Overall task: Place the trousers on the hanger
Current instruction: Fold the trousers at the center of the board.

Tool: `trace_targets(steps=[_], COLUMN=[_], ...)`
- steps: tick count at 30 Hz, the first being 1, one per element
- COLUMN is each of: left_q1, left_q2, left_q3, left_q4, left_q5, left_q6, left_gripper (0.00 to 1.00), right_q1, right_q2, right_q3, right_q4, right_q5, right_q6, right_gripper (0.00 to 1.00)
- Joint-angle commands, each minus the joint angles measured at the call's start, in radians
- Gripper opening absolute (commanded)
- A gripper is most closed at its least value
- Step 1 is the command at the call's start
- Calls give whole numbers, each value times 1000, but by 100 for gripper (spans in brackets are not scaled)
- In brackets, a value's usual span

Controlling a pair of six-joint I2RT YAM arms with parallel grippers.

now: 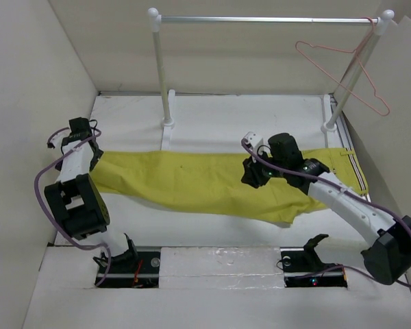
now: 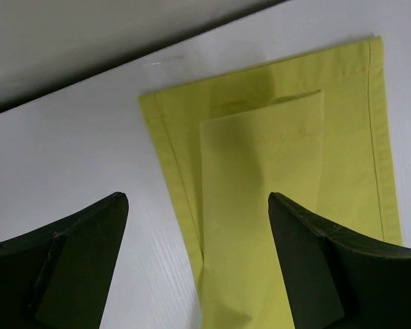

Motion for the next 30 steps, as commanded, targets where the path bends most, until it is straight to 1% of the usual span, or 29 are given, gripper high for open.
trace_targets(steps=[1,2,3,5,6,7,8,9,11,13,14,15,18,19,21,22,23,24,26,28,30], left_q1=[-7,-7,-7,-16,-16,-26,-26,-26,-36,-49,-49,-49,-49,-49,-38,-38,-38,-38,-17,2,11], left_q2=[90,111,148,167,167,159,145,103,54,-29,-55,-124,-131,-120,-64,-40,1,16,41,56,79], left_q3=[40,51,49,58,59,63,80,94,146,195,230,252,279,285,290,292,281,273,267,269,290], left_q4=[62,74,86,91,91,86,54,39,-13,-65,-96,-116,-156,-200,-236,-277,-282,-277,-270,-247,-239], left_q5=[35,56,73,50,44,37,21,14,-28,-65,-66,-78,-109,-135,-134,-149,-158,-169,-191,-177,-186], left_q6=[53,61,76,81,87,90,82,85,108,110,115,140,150,151,156,145,147,151,139,131,125], left_gripper=[80,80,77,73,45,24,7,0,0,0,0,0,0,0,5,12,37,48,73,80,81], right_q1=[31,41,51,80,81,96,105,105,105,105,105,105,105,105,96,96,96,87,76,76,76], right_q2=[40,49,66,80,89,103,110,116,135,158,165,184,215,222,242,247,254,259,268,271,270], right_q3=[43,60,71,97,104,107,109,101,88,65,60,51,49,52,52,52,54,57,74,87,115], right_q4=[87,90,91,94,92,86,84,87,107,138,147,176,192,193,201,202,202,193,181,158,126], right_q5=[-4,-8,-7,-5,-8,-10,-5,-5,-11,-16,-25,-33,-39,-42,-59,-60,-60,-59,-60,-57,-41], right_q6=[-21,-24,-29,-41,-49,-55,-66,-69,-70,-72,-75,-81,-92,-96,-109,-115,-118,-122,-135,-153,-165], right_gripper=[42,42,42,43,43,43,43,43,43,43,43,43,43,43,43,43,43,44,44,45,45])
